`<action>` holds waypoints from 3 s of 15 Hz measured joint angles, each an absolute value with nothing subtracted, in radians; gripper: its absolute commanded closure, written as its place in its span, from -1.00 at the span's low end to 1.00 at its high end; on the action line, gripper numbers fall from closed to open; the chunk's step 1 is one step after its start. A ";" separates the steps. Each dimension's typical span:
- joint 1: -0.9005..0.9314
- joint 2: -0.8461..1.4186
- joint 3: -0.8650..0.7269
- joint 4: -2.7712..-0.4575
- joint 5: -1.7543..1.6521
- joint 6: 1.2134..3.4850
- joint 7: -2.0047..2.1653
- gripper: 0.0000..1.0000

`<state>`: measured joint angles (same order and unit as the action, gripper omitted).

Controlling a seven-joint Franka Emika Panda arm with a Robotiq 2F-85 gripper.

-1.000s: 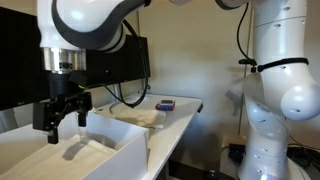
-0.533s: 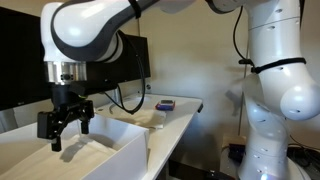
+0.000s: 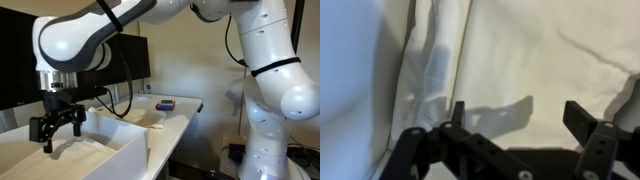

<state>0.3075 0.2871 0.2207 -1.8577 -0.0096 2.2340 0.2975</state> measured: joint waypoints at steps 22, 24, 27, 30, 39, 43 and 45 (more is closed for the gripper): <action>0.351 0.461 0.165 -1.678 -0.027 2.147 0.323 -1.00; 0.353 0.468 0.165 -1.667 -0.027 2.137 0.323 -1.00; 0.354 0.472 0.166 -1.652 -0.026 2.122 0.323 -1.00; 0.355 0.473 0.175 -1.635 -0.010 2.114 0.323 -0.55; 0.354 0.481 0.186 -1.609 0.024 2.083 0.319 -1.00; 0.354 0.481 0.166 -1.599 0.024 2.077 0.320 -1.00; 0.353 0.481 0.153 -1.597 0.024 2.077 0.322 -1.00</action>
